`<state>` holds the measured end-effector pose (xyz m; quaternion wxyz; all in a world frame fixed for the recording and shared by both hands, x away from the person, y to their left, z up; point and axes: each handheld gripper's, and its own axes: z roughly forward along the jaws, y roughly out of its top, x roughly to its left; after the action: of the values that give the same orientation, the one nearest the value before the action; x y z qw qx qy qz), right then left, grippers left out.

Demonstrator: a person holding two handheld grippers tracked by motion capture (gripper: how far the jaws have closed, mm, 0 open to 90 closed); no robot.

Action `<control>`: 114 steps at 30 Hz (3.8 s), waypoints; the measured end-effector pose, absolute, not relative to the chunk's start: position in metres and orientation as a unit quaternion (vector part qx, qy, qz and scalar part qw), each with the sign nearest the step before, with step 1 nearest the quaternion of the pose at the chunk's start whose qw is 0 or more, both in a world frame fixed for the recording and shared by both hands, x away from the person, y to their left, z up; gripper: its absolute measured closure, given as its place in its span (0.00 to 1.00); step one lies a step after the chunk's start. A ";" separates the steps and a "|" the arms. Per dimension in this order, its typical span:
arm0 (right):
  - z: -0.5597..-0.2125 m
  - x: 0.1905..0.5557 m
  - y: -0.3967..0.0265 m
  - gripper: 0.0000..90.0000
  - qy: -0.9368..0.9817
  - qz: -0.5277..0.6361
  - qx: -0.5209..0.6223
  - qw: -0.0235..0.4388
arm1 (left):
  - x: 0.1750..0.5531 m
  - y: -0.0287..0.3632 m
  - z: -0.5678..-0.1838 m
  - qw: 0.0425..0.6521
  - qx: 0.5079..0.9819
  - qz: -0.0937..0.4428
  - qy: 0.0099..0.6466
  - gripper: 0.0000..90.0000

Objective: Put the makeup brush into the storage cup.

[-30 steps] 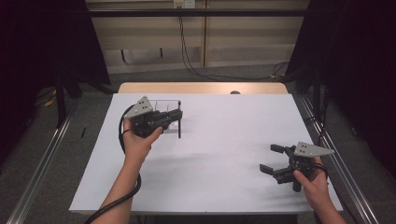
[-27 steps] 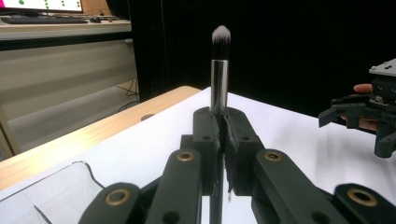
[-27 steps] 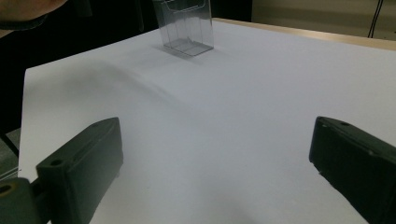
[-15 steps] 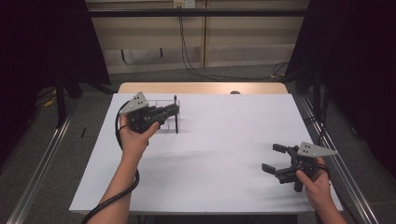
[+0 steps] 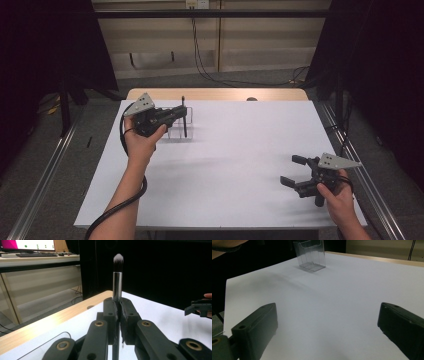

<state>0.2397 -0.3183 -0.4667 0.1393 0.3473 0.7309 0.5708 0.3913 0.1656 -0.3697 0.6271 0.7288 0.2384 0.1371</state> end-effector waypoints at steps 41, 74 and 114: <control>-0.469 0.239 -0.318 0.03 0.732 0.569 0.348 0.139 | 0.420 0.178 -0.360 0.620 0.719 0.169 0.264 0.93; -0.469 0.238 -0.319 0.03 0.734 0.567 0.346 0.141 | 0.441 0.183 -0.356 0.617 0.709 0.195 0.280 0.93; -0.469 0.238 -0.320 0.03 0.733 0.568 0.346 0.138 | 0.452 0.186 -0.369 0.599 0.702 0.222 0.315 0.93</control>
<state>0.2376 -0.3198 -0.4692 0.1380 0.3464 0.7334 0.5684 0.4517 0.1865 -0.3689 0.5990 0.7018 0.3150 0.2223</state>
